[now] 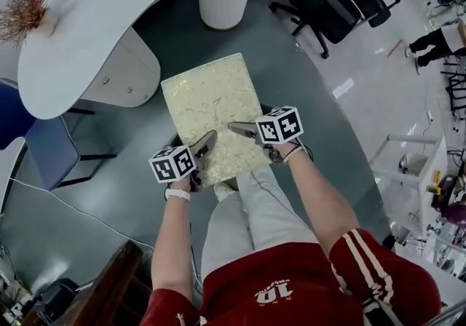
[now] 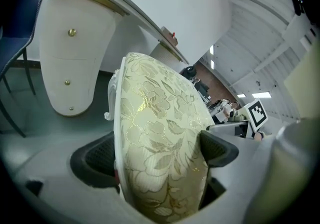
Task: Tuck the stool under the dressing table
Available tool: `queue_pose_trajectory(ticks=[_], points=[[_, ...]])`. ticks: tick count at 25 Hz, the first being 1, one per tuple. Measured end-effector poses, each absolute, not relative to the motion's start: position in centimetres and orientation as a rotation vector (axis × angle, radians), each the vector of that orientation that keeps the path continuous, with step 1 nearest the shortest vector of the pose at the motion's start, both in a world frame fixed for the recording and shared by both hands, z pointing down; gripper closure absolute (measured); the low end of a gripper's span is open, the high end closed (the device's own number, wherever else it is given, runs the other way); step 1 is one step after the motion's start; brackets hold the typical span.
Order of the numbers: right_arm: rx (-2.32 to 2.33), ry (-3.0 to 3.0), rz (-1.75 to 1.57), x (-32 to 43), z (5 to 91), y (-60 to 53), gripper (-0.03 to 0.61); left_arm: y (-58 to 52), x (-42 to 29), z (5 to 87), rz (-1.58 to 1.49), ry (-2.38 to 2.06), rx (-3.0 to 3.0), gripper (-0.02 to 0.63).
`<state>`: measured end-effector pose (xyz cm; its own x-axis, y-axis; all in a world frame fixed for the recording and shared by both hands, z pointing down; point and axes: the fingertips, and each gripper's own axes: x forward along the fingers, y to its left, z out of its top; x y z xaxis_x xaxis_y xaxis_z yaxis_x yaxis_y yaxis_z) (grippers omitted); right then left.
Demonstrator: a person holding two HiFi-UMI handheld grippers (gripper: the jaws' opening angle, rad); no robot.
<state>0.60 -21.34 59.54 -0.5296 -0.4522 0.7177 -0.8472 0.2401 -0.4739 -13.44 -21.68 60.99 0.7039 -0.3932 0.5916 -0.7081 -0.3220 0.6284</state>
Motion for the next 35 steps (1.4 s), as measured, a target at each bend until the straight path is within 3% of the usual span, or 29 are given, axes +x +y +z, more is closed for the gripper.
queue_pose_trajectory(ticks=[8, 21, 35], points=[[1.228, -2.190, 1.180, 1.1, 62.4, -27.3, 0.068, -27.7, -13.0, 63.4, 0.388, -0.914, 2.004, 0.094], [1.218, -2.250, 1.140, 2.1, 73.8, -41.3, 0.067, -41.6, -12.3, 74.2, 0.370, -1.000, 2.031, 0.091], [1.247, -2.346, 1.091, 1.1, 78.3, -51.3, 0.063, -51.7, -13.0, 78.6, 0.306, -1.053, 2.078, 0.081]])
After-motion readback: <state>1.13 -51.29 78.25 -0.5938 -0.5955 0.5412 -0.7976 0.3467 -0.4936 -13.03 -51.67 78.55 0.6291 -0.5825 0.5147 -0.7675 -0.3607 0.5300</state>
